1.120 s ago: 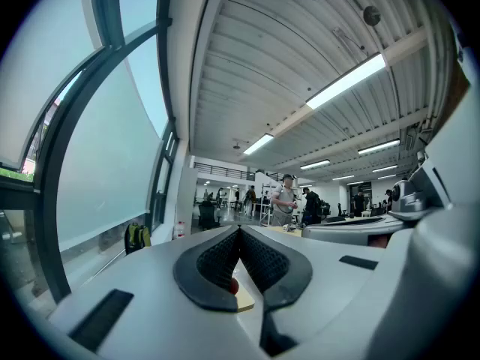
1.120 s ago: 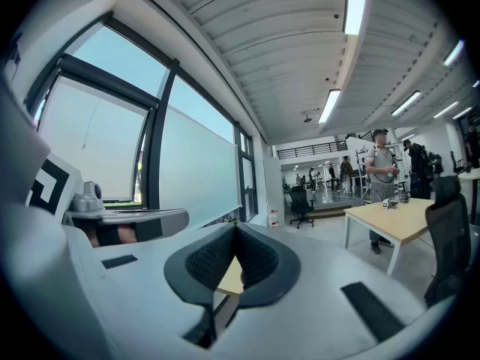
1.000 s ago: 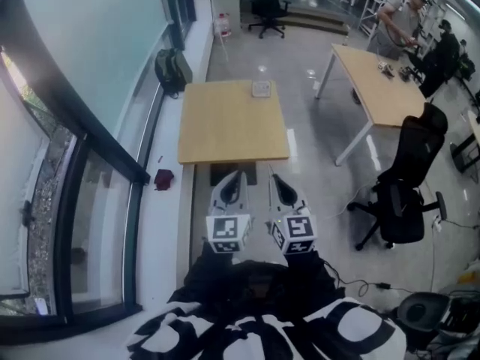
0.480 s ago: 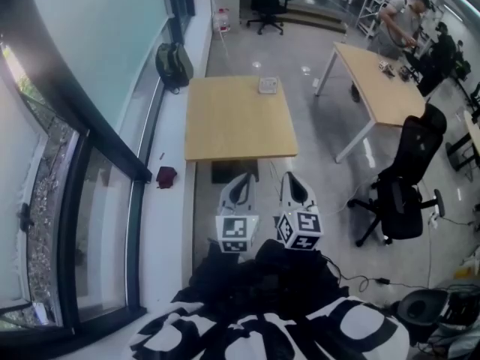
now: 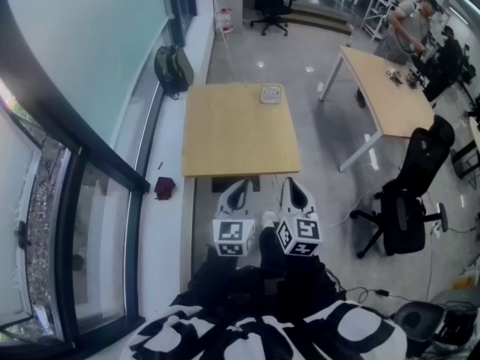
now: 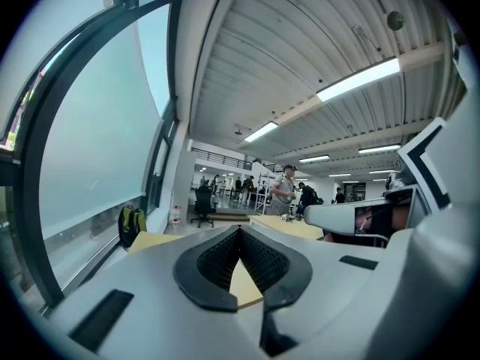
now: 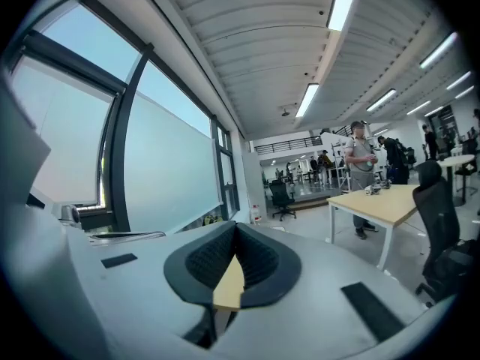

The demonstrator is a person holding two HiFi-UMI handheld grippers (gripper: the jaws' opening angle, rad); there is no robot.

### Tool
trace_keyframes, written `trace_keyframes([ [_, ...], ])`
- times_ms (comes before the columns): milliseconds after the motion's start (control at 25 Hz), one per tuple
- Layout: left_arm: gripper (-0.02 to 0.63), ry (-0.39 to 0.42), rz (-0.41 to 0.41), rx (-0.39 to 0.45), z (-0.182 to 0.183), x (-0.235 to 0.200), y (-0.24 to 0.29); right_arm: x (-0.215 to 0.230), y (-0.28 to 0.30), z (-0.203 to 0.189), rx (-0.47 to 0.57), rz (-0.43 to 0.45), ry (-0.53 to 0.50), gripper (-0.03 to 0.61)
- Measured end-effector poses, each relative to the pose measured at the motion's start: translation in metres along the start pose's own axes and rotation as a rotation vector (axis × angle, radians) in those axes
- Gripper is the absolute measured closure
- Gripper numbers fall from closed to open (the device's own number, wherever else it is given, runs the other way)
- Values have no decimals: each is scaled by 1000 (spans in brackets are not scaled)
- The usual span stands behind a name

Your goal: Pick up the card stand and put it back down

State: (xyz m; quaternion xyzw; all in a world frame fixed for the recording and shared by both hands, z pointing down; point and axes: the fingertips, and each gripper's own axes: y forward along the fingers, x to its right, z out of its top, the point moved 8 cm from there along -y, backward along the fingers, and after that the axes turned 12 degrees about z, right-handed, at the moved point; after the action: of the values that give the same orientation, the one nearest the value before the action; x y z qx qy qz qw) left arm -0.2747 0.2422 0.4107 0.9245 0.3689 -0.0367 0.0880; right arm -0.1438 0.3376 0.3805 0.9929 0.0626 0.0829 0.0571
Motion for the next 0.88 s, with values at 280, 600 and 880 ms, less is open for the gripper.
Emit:
trace_keyframes([
  [280,614,15,38,44,28,7,98,53,85,33,17,135,-90,563],
  [600,614,40,33,91,64,52,210,130,162,79,36,268,-218,562],
  [880,614,70,41,73,64,78,274,200,206,81,37,274,-191,563],
])
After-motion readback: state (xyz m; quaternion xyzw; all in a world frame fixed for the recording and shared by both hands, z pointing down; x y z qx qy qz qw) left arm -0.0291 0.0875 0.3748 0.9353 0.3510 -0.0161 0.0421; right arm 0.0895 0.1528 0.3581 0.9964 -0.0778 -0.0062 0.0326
